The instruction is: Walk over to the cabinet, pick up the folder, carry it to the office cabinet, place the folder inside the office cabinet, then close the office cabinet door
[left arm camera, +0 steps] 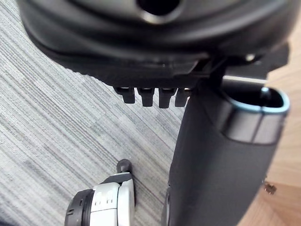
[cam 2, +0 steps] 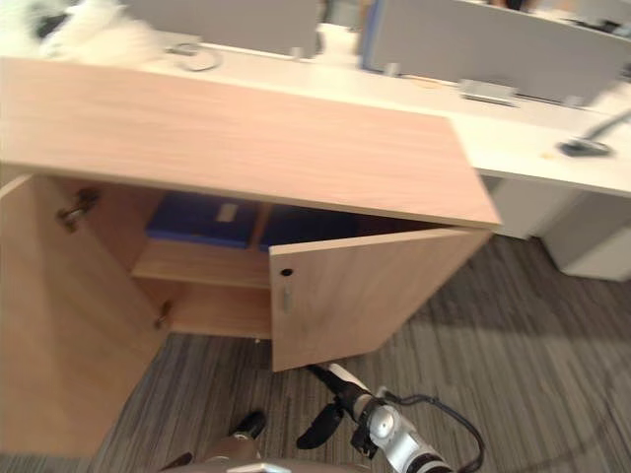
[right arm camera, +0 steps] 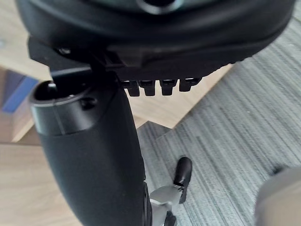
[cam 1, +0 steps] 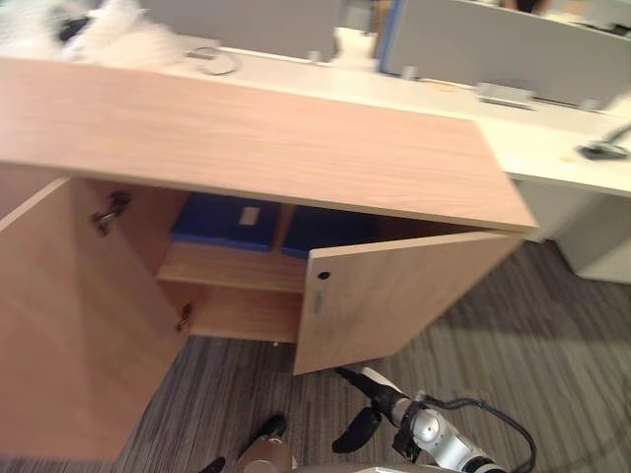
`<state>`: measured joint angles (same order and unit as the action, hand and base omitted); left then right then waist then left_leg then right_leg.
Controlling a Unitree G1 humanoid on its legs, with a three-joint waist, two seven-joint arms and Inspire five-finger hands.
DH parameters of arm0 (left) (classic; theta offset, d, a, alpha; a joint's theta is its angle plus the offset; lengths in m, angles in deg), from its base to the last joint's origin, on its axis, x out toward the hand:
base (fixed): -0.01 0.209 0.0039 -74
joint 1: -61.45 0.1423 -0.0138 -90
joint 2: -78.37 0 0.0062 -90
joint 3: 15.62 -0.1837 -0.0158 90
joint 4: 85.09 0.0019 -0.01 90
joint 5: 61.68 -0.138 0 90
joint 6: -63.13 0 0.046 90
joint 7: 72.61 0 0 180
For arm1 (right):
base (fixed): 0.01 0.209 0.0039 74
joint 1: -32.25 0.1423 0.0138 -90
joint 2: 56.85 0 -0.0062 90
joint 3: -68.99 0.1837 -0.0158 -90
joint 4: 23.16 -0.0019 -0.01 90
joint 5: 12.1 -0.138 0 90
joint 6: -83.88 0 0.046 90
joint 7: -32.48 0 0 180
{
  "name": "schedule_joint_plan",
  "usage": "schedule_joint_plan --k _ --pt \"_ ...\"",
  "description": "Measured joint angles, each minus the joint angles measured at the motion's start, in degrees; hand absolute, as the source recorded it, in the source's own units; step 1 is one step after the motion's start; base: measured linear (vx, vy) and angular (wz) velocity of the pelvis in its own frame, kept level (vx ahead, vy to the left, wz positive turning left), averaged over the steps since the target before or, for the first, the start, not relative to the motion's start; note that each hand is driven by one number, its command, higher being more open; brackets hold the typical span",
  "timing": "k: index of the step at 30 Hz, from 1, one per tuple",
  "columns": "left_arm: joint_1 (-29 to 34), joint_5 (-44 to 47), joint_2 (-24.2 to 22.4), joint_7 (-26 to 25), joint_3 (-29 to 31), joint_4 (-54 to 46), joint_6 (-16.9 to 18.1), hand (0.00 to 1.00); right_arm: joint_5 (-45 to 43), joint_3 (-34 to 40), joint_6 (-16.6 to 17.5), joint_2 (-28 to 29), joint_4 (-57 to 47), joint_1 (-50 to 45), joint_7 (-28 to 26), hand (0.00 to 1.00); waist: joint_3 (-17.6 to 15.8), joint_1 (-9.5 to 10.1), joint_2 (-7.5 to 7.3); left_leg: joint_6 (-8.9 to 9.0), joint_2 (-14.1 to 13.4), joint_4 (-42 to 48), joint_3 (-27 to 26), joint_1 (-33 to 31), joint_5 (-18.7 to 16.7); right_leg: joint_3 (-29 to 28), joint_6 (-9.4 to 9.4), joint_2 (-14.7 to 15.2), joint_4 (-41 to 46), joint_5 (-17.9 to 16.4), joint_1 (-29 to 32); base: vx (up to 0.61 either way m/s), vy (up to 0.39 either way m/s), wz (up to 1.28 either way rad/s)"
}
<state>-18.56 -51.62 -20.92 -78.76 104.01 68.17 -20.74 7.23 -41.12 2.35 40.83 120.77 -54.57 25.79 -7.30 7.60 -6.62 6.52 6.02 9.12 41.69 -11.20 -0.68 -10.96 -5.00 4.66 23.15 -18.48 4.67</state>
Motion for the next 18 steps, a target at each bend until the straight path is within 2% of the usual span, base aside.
schedule_joint_plan --k 1,2,3,5,6,10,15,16,17,18 --pt "-0.6 -0.8 -0.1 -0.3 -0.1 -0.2 0.0 1.00 -1.0 2.1 -0.6 0.5 2.6 -0.1 1.0 1.00 0.0 -0.13 0.51 0.57 0.0 -0.2 1.9 0.1 0.2 2.4 0.73 -0.1 -0.5 0.0 -1.0 -0.11 -0.205 1.54" --pt "-0.6 -1.9 -0.6 -0.9 -0.8 -1.0 0.2 1.00 -2.6 5.2 -1.5 1.2 6.7 -0.7 2.5 1.00 0.5 0.09 1.66 1.25 -0.9 -1.5 4.2 0.0 0.6 5.5 1.86 -0.6 -2.6 0.1 -2.0 -0.07 -0.150 1.22" --pt "-0.2 -2.6 -1.3 -0.9 -2.1 -1.0 0.0 1.00 -4.3 6.9 -2.2 1.2 9.5 -1.8 3.5 1.00 0.6 -0.14 2.43 1.62 -0.8 -0.4 4.3 -0.9 0.7 8.0 2.43 -0.7 -4.2 0.4 -3.0 -0.04 -0.135 1.12" --pt "0.3 -3.3 -2.2 -1.0 -3.7 -1.0 -0.3 1.00 -6.6 9.9 -3.6 1.1 10.4 -3.4 3.9 1.00 0.9 -0.19 3.25 2.01 -0.4 0.9 4.0 -2.0 0.7 10.6 2.33 -1.1 -5.8 0.6 -4.1 0.02 -0.141 0.79" --pt "0.5 -3.4 -2.6 -0.9 -4.6 -1.0 -0.4 1.00 -7.1 10.6 -3.6 0.8 10.6 -4.1 4.4 1.00 1.0 -0.29 3.07 3.25 -0.8 -0.5 5.2 -1.8 1.4 12.2 2.53 -1.5 -7.6 0.9 -5.6 0.07 -0.167 0.68" --pt "0.6 -3.8 -2.6 -0.9 -7.8 -3.1 -0.4 1.00 -8.2 14.1 -3.7 2.1 11.1 -4.6 5.1 1.00 0.6 -0.19 1.60 3.61 -0.4 -1.1 6.6 -1.0 1.6 15.9 2.91 -1.8 -11.6 1.5 -9.7 0.08 -0.101 0.49" --pt "-0.3 -3.7 -3.3 -0.7 -10.8 -6.6 0.3 1.00 -8.6 17.2 -3.7 3.8 10.3 -4.6 5.7 1.00 -0.3 -0.17 2.84 3.37 -0.2 -1.1 5.9 -0.4 2.4 19.0 3.16 -2.2 -12.3 1.6 -12.0 0.05 -0.041 0.30" --pt "-0.4 -3.6 -3.3 -0.7 -11.0 -7.1 0.3 1.00 -8.8 17.9 -3.7 4.0 10.2 -4.6 5.8 1.00 -0.4 -0.33 2.94 2.99 -0.2 -1.1 4.2 -0.9 2.9 19.5 3.21 -2.1 -12.3 1.6 -12.1 0.00 0.011 0.43" --pt "-1.0 -3.2 -3.3 -0.8 -11.2 -7.5 0.4 1.00 -9.5 19.8 -3.7 5.0 10.1 -4.7 5.9 1.00 -0.9 -0.74 2.60 -0.73 -0.9 0.1 -3.2 -2.3 2.6 20.9 3.47 -1.4 -12.2 1.8 -12.0 -0.01 0.051 0.48" --pt "-1.9 -2.1 -3.2 -0.6 -10.9 -7.6 0.4 1.00 -11.0 22.6 -4.0 6.0 10.0 -4.7 6.1 1.00 -2.1 -1.10 2.41 -3.98 -2.1 8.4 -15.4 -6.1 0.2 22.7 3.47 -0.5 -12.0 1.8 -12.7 0.03 0.084 0.46"
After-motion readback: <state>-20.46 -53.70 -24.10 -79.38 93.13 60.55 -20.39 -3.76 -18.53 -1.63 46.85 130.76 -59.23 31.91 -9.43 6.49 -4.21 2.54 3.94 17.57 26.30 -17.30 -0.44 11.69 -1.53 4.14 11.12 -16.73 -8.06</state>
